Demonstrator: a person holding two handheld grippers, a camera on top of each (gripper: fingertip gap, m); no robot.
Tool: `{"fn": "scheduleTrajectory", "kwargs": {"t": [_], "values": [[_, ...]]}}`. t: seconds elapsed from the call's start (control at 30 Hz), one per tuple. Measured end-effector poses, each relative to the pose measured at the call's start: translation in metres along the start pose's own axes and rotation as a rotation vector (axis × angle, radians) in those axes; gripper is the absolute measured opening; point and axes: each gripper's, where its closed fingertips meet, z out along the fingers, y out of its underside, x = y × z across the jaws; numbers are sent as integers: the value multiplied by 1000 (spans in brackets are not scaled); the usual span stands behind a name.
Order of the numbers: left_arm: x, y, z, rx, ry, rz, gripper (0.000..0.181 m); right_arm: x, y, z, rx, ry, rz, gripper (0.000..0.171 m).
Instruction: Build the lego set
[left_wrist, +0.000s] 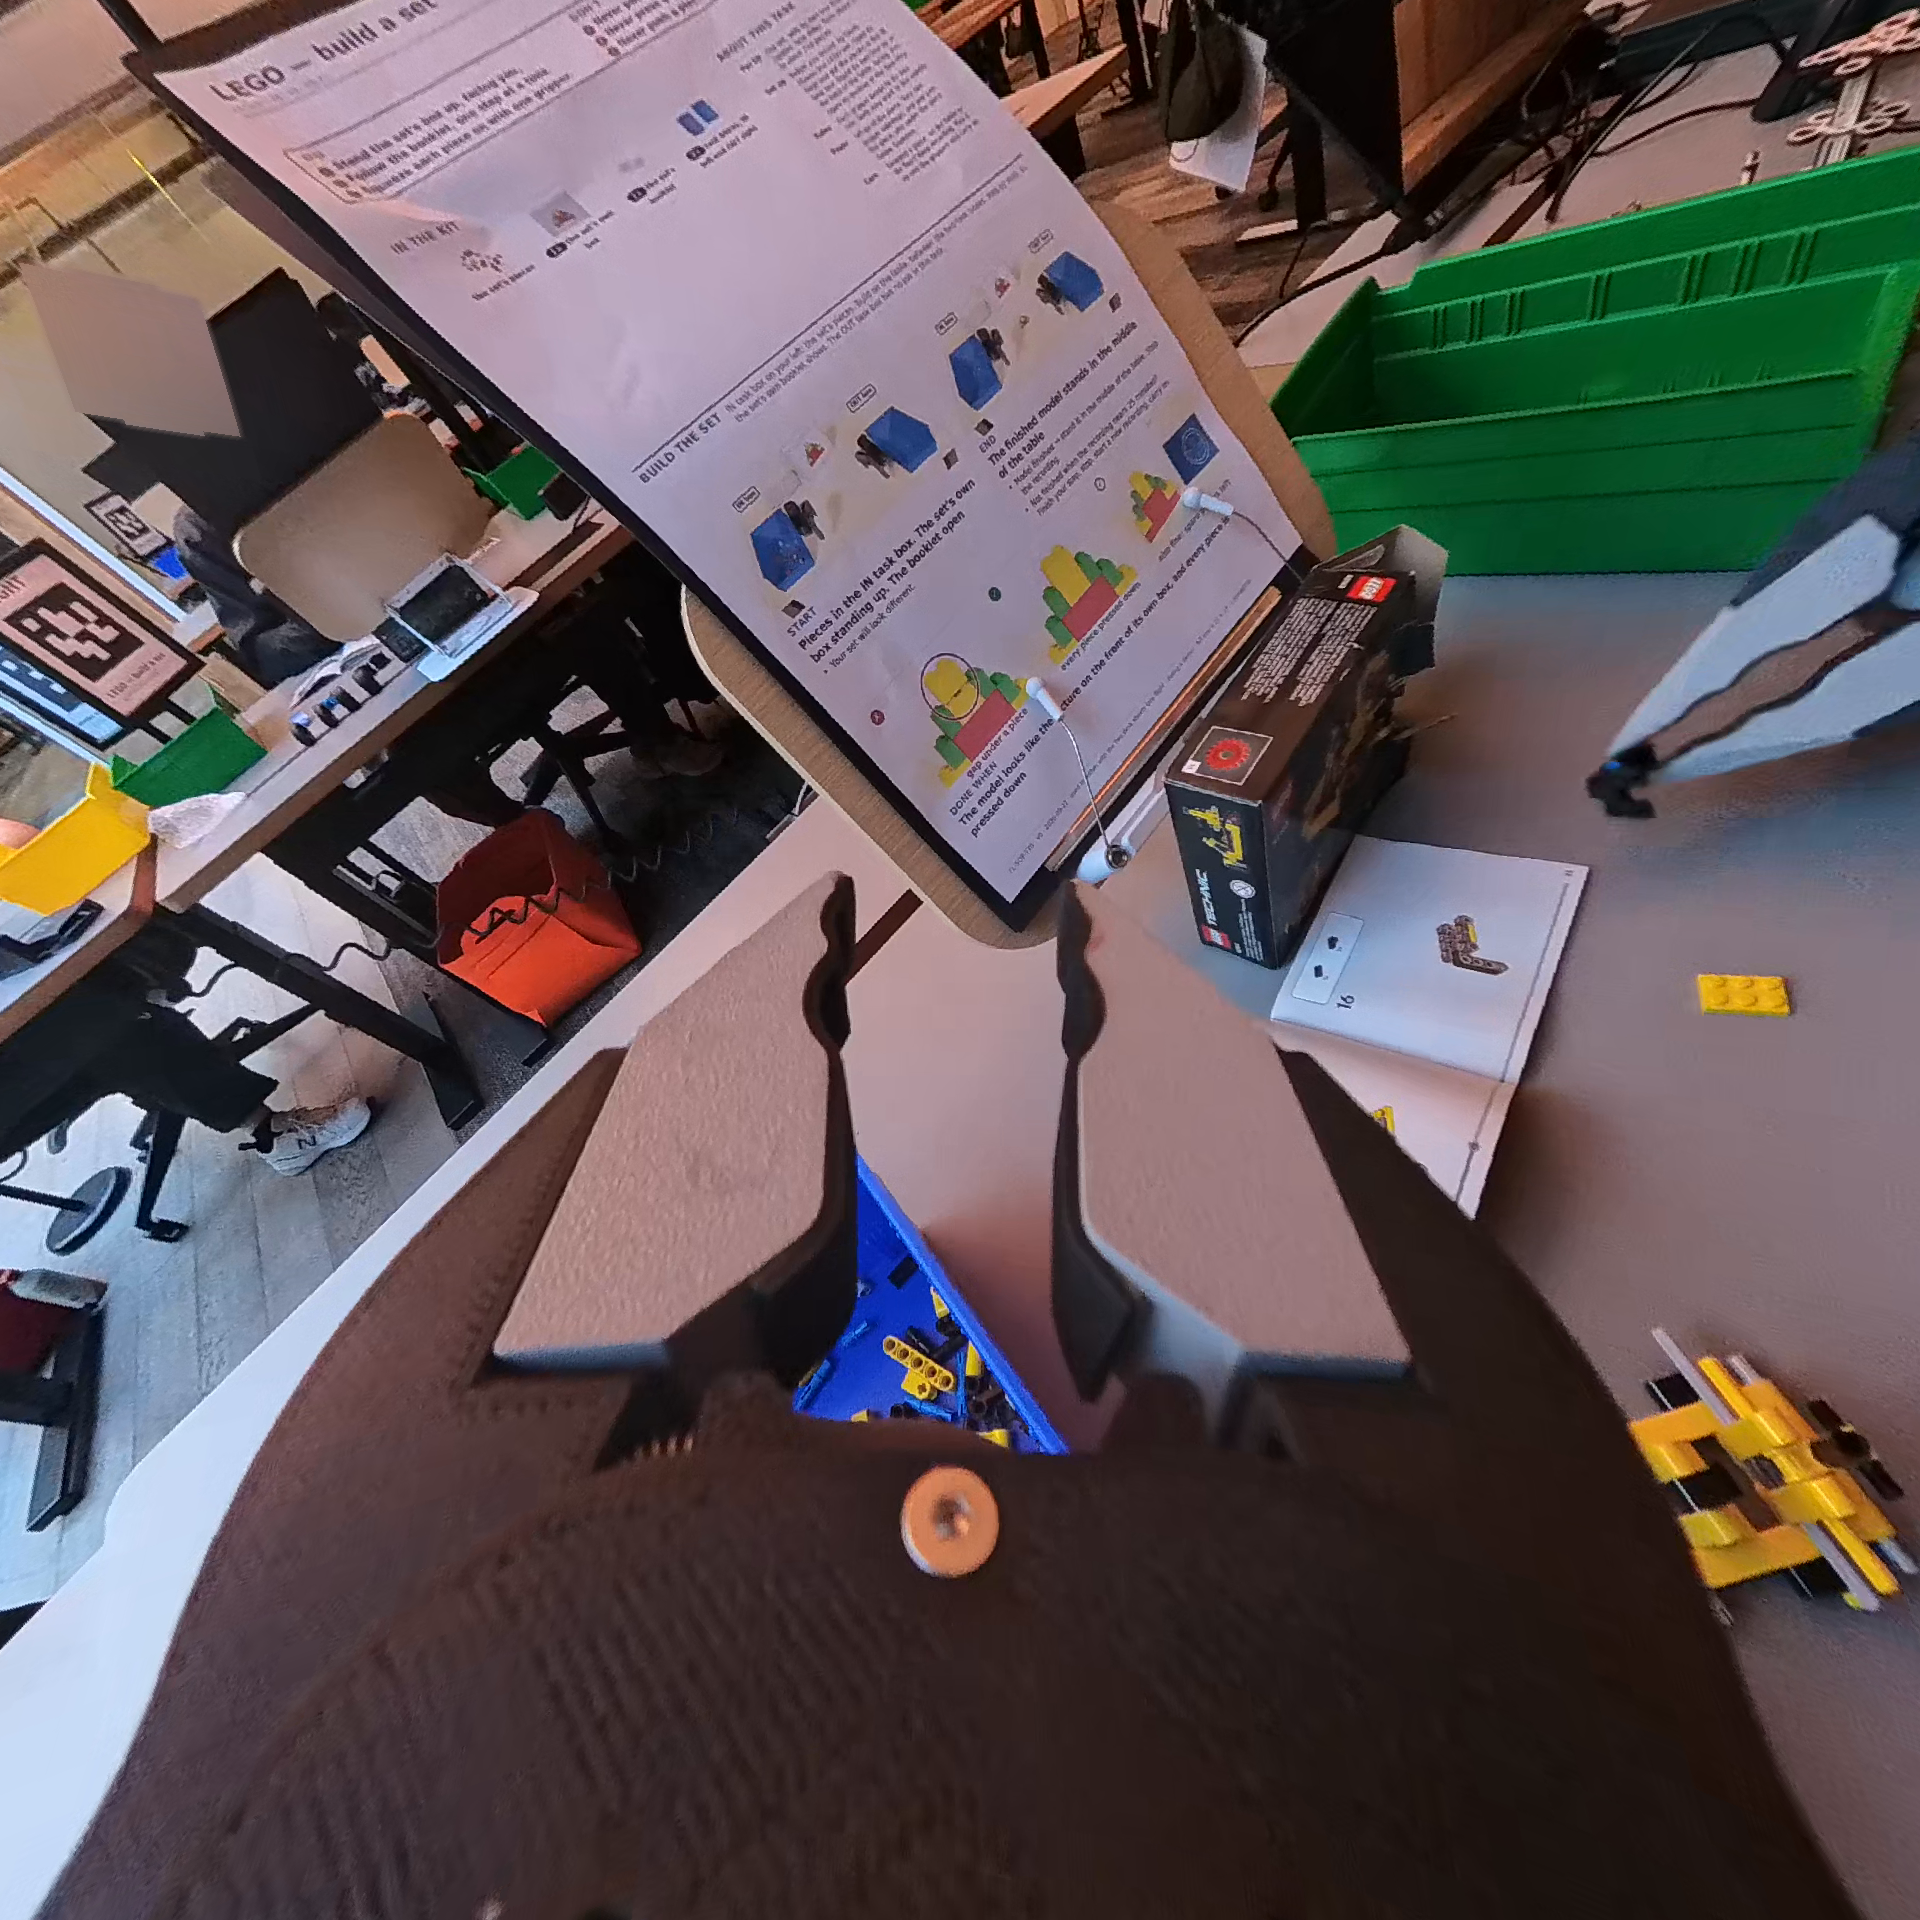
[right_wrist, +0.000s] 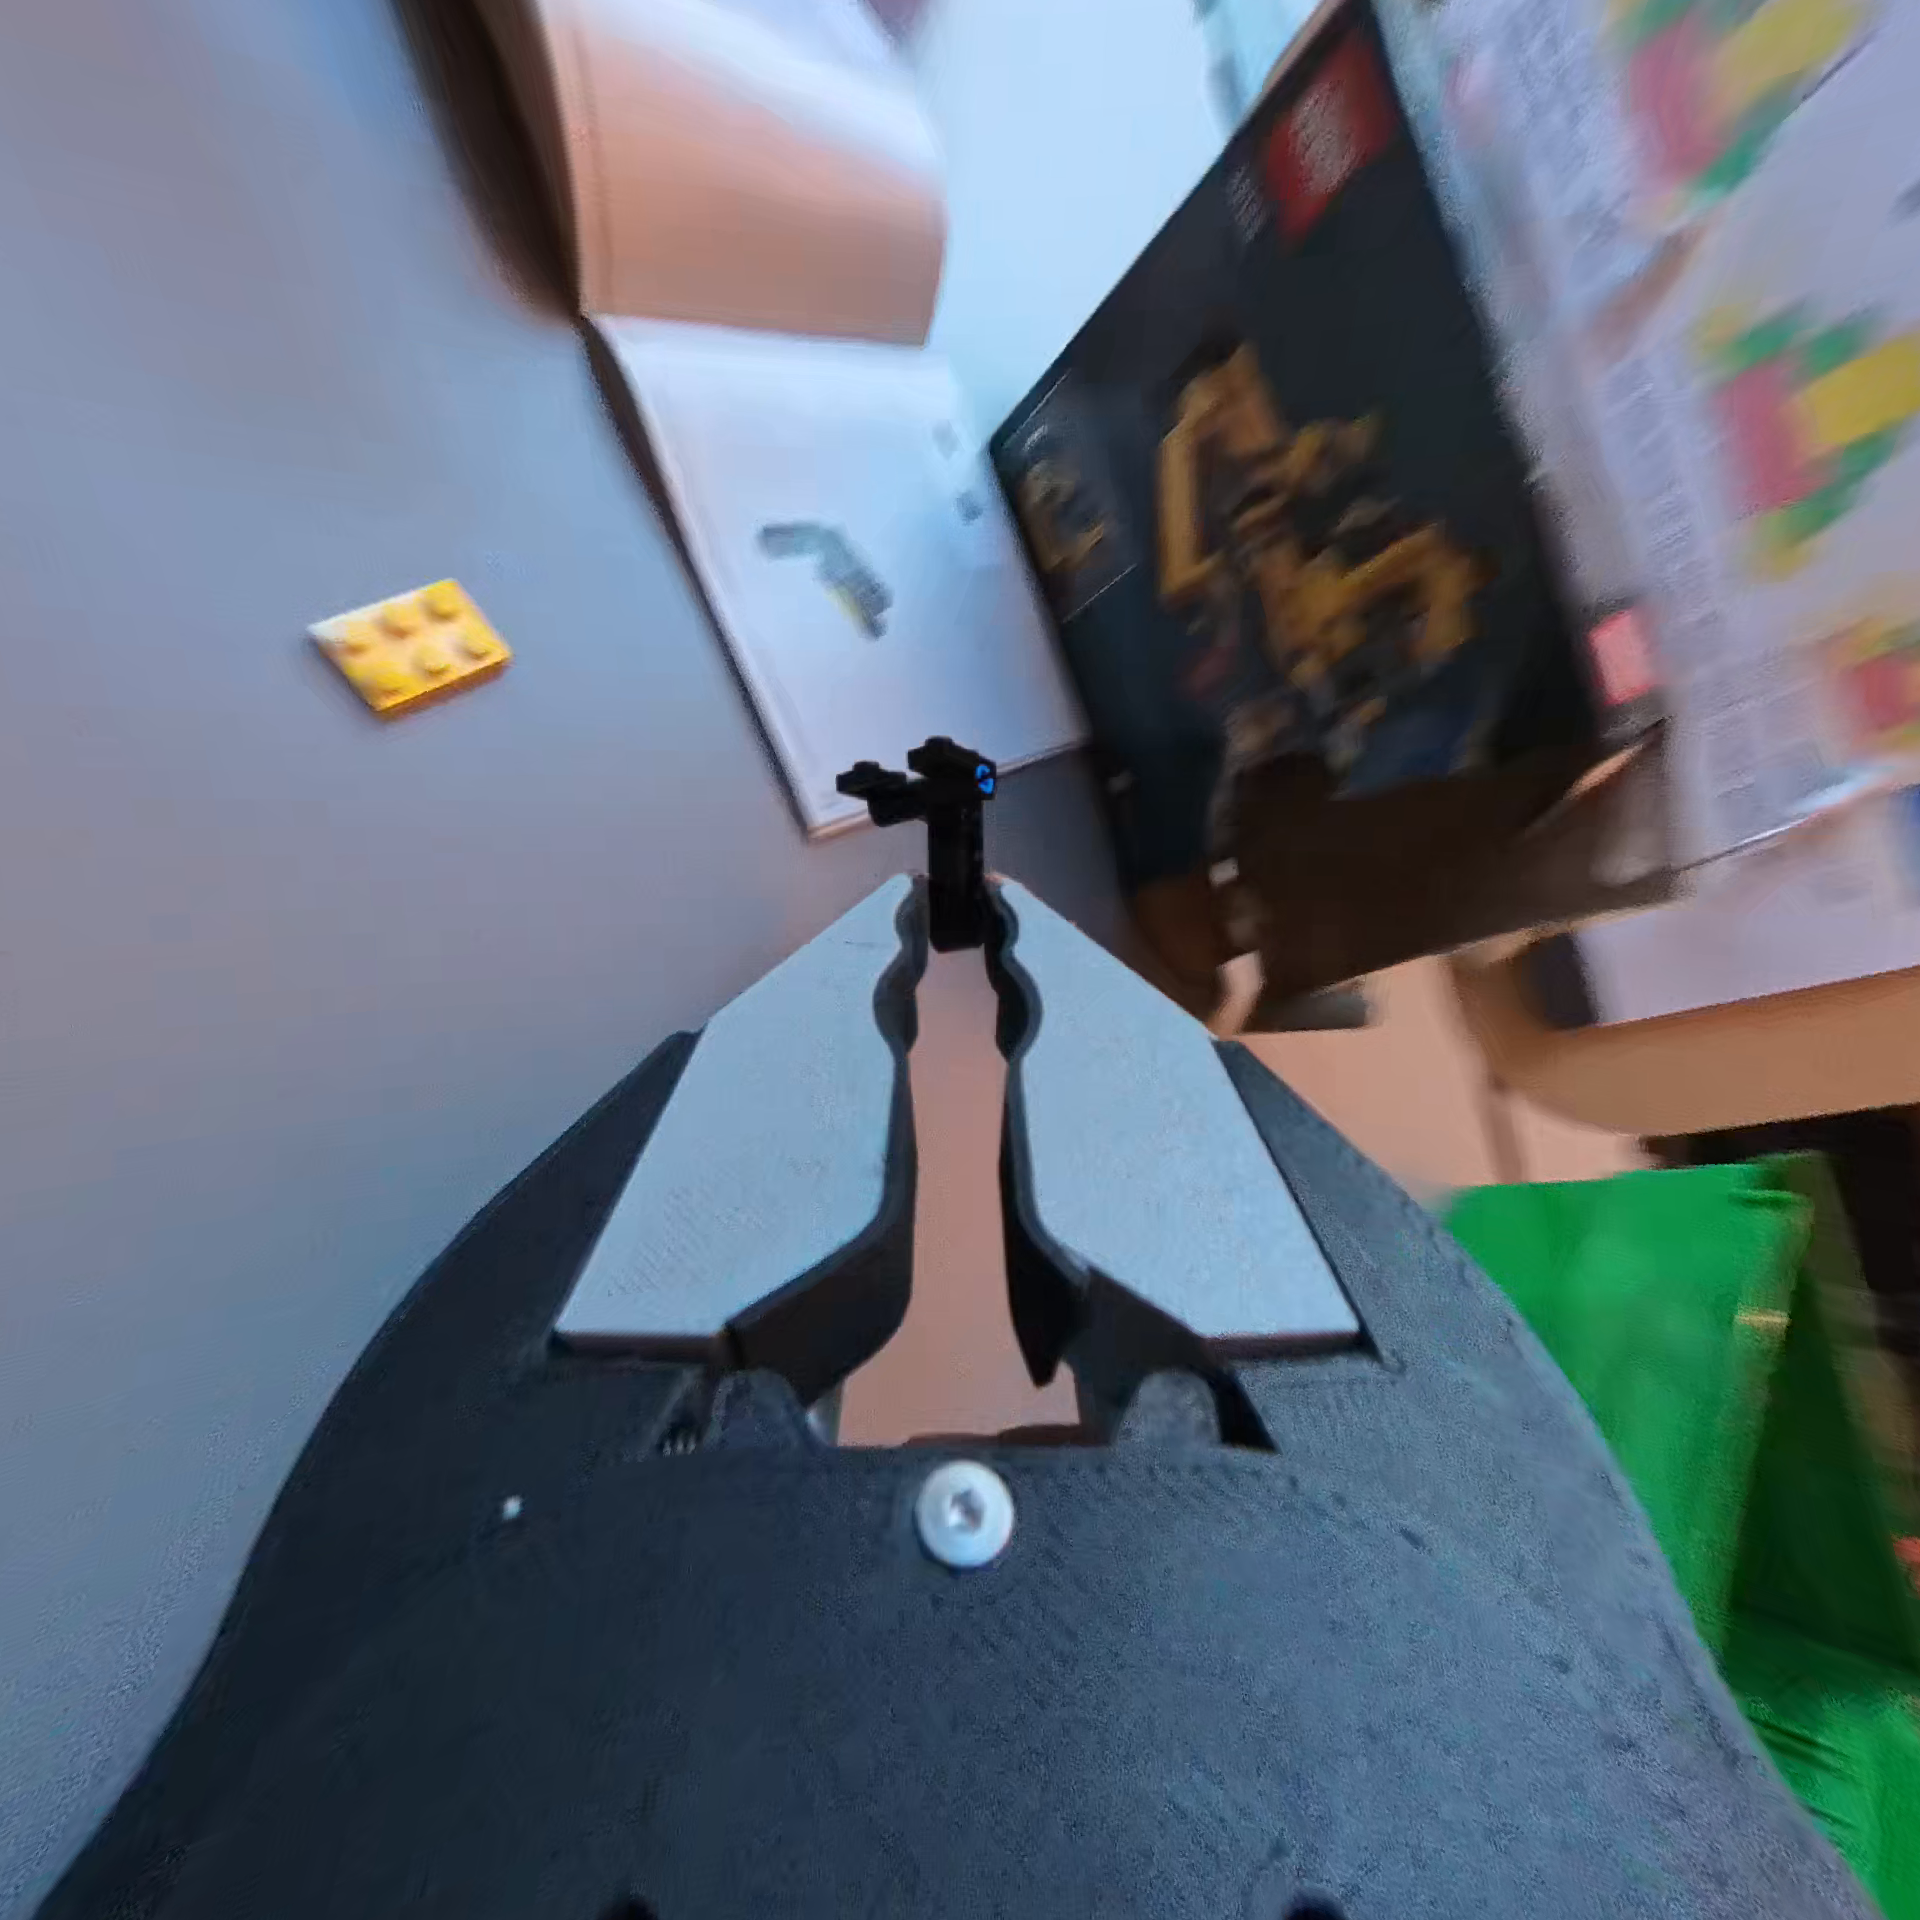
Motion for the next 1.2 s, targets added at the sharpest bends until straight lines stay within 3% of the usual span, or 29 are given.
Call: {"fn": "scheduleTrajectory", "kwargs": {"t": [0.2, 0.37, 0.53, 0.67, 0.83, 1.0, 1.2], "values": [[11, 1, 8, -10, 31, 6, 36, 49, -46, -24, -90, 649, -555, 7], [99, -8, 17, 44, 440, -40, 39, 31, -87, -29, 36, 744, -622, 7], [169, 22, 37, -101, 571, 138, 52, 20, -112, -39, 178, 726, -502, 7], [179, 34, 41, -161, 525, 258, 54, 8, -126, -40, 274, 637, -356, 7], [183, 38, 23, -139, 635, 58, 54, -7, -137, -38, 408, 431, -117, 8], [218, 53, 15, -62, 731, -233, 55, -21, -141, -36, 433, 353, -55, 7], [243, 63, 14, -51, 755, -249, 53, -42, -155, -28, 429, 298, -53, 7]]}}
